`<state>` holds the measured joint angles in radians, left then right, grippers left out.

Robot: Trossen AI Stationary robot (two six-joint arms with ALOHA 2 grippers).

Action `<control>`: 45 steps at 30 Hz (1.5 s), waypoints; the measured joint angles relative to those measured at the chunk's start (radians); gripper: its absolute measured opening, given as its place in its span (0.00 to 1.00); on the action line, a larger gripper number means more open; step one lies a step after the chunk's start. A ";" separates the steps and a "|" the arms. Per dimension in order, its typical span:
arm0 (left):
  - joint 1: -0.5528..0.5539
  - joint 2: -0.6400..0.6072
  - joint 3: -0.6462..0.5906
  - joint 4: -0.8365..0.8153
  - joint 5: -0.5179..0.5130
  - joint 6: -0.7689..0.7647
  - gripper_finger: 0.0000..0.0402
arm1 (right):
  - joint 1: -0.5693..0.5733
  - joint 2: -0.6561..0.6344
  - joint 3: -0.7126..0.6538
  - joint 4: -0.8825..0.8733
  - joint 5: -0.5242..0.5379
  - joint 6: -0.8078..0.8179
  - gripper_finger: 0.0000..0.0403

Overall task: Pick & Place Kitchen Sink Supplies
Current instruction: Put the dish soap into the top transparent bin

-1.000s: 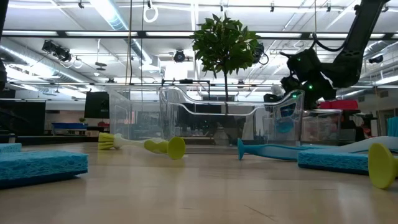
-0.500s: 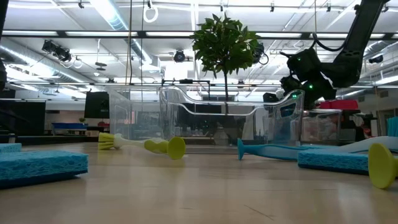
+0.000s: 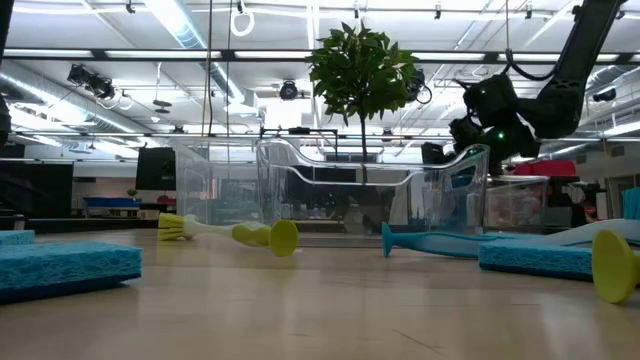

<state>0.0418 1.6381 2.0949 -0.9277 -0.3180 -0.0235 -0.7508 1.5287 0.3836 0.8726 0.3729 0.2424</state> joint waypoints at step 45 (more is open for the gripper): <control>-0.003 0.000 0.000 -0.064 0.268 0.005 0.73 | 0.413 -0.807 0.002 -0.343 -0.628 -0.093 0.62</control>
<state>0.0388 1.6382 2.0949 -0.9919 -0.0495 -0.0182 -0.3373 0.7220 0.3851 0.5301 -0.2546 0.1490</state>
